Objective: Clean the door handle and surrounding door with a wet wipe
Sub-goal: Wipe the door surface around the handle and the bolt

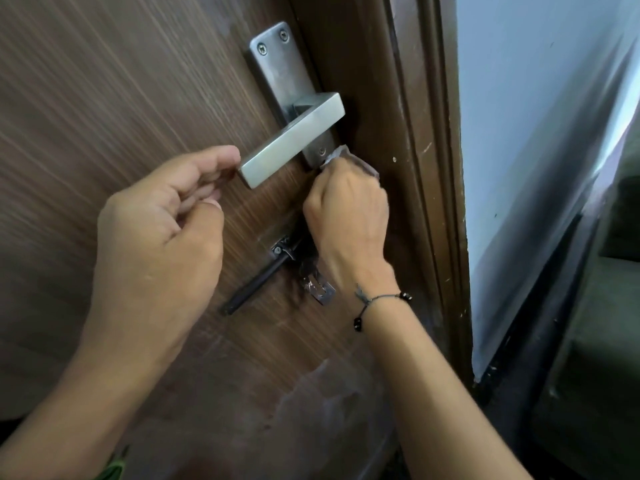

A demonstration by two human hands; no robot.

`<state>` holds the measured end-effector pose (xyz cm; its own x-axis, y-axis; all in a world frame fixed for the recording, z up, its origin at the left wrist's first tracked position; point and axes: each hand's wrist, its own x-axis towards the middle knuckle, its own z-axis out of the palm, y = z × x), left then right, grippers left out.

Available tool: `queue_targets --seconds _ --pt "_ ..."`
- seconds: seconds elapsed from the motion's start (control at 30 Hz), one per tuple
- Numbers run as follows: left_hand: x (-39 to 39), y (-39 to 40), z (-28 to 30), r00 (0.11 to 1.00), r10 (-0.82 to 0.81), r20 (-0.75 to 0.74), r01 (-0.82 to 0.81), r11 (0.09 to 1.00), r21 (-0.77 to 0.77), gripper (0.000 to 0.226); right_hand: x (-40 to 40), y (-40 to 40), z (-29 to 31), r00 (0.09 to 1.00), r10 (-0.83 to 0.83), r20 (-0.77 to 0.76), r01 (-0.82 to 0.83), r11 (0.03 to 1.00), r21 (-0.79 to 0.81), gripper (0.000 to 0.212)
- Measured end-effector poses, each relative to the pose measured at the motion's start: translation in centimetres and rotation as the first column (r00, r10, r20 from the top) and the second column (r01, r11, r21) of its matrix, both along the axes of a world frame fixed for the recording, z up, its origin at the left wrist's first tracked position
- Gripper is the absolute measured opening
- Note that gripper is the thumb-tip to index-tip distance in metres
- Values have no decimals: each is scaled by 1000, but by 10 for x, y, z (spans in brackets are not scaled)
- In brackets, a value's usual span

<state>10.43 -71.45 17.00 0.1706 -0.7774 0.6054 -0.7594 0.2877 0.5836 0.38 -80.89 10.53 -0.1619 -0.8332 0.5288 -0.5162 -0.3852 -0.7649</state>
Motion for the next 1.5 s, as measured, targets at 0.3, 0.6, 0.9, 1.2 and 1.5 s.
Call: queue_targets --seconds 0.3,0.6,0.9,1.2,1.5 --pt "-6 2 -1 992 33 -121 -33 999 3 45 41 92 -35 933 321 -165 -354 903 -243 26" --pt "1 17 -4 990 67 -125 -67 998 7 45 -9 -8 -4 993 7 -115 -12 999 -35 24" --pt "3 23 -12 981 84 -177 -83 996 16 42 34 79 -31 968 243 -54 -249 943 -221 28" --pt "9 38 -21 980 131 -146 -129 991 29 43 6 22 -22 990 129 -52 -138 960 -244 23" --pt "2 35 -19 975 153 -161 -154 988 3 44 34 50 -32 921 382 75 -323 858 -400 17"
